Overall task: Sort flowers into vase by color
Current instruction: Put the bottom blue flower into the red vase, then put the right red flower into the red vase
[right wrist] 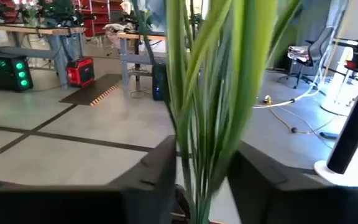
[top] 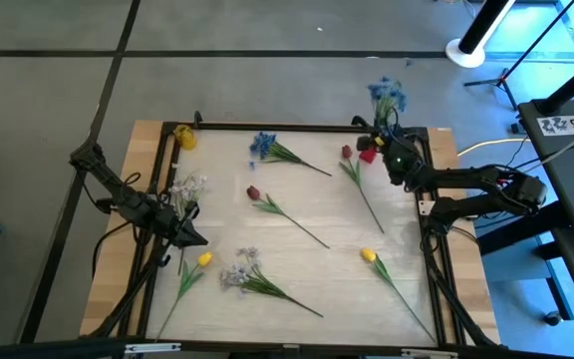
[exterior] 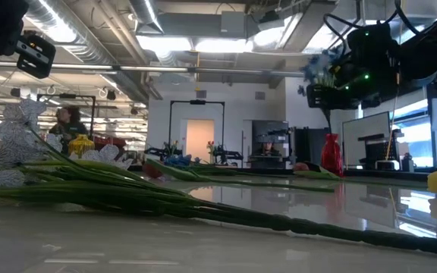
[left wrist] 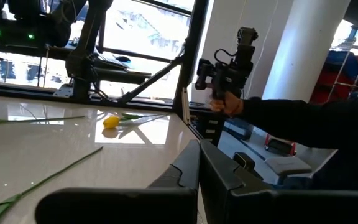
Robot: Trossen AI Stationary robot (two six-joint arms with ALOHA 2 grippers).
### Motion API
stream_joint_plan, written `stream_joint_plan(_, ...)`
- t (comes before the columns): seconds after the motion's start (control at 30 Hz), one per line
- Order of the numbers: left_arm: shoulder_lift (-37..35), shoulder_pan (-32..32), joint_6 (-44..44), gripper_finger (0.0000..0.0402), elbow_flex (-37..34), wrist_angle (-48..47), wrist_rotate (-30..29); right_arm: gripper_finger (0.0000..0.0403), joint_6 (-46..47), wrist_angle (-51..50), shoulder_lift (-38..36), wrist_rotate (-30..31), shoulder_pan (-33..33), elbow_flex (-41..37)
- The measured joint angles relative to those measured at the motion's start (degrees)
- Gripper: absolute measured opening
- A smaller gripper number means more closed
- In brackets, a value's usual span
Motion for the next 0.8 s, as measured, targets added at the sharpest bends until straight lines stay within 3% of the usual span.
stream_joint_plan(0.17, 0.0, 0.0, 0.0, 0.0000, 0.0, 0.0, 0.0, 0.0190, -1.3, -3.4, -0.5, 1.1, 3.0, 0.0)
stream_joint_plan(0.47, 0.0, 0.0, 0.0, 0.0000, 0.0, 0.0, 0.0, 0.0198, 2.3, -15.3, -6.4, 8.6, 10.2, 0.1)
stream_joint_plan(0.6, 0.0, 0.0, 0.0, 0.0000, 0.0, 0.0, 0.0, 0.0198, 12.0, -32.0, -11.1, 7.4, 11.5, 2.1)
stream_joint_plan(0.8, 0.0, 0.0, 0.0, 0.0000, 0.0, 0.0, 0.0, 0.0198, 27.3, -60.8, -14.7, -3.6, 14.3, 9.4)
